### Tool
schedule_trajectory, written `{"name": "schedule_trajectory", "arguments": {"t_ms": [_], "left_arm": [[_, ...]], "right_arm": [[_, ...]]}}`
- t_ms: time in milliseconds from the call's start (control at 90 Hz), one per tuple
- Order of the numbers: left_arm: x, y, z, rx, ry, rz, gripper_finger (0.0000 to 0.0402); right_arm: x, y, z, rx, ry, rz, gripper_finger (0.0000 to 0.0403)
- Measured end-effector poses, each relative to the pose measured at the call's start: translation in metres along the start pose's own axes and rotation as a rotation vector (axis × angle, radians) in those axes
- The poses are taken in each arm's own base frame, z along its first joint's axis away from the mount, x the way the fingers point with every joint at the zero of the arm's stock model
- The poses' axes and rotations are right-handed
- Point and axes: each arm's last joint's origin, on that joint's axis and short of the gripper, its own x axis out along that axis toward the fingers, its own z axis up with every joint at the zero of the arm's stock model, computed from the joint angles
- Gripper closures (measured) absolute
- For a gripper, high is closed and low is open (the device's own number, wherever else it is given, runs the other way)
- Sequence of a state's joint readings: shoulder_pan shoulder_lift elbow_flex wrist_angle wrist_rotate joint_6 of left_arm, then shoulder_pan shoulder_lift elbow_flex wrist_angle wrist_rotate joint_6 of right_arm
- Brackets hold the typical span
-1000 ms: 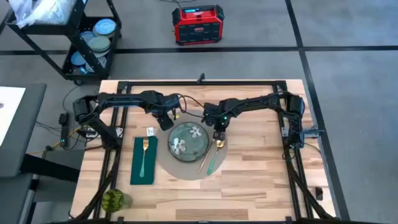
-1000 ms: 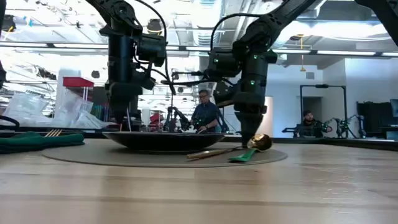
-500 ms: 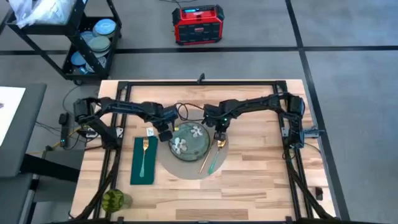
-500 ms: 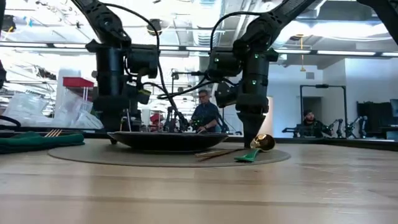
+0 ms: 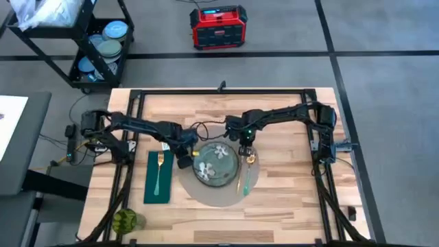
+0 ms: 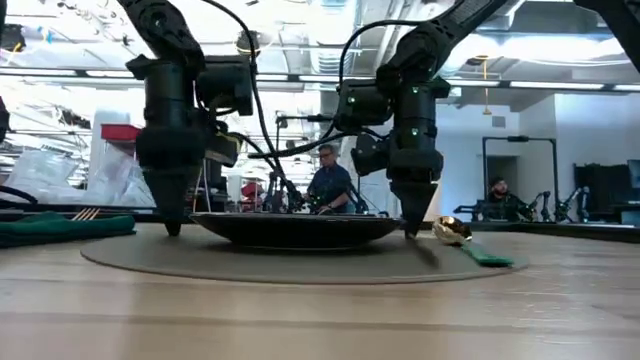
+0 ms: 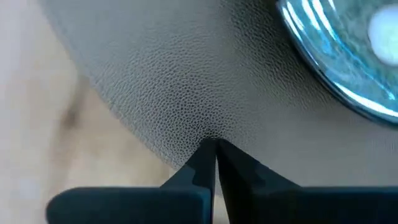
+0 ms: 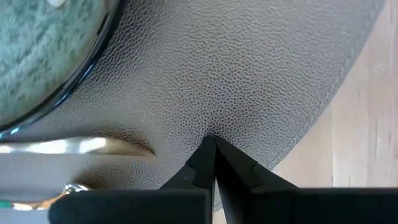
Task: Set table place
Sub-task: Adjust the gray table placemat
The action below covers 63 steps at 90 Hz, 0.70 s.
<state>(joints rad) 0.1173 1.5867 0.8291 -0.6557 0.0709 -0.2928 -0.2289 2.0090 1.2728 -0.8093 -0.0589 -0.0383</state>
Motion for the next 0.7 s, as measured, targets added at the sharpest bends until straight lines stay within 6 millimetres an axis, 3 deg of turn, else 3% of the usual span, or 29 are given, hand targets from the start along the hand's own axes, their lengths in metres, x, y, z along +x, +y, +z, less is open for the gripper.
{"name": "schedule_trajectory", "arguments": {"t_ms": [222, 700], "left_arm": [[0.001, -0.007, -0.004, -0.083, 0.022, 0.004, 0.0401], [0.001, -0.018, -0.015, -0.032, 0.092, 0.018, 0.0402]], "right_arm": [[0.000, 0.002, 0.000, -0.005, -0.001, 0.000, 0.0403], [-0.014, 0.005, 0.018, -0.033, -0.079, -0.005, 0.0403]]}}
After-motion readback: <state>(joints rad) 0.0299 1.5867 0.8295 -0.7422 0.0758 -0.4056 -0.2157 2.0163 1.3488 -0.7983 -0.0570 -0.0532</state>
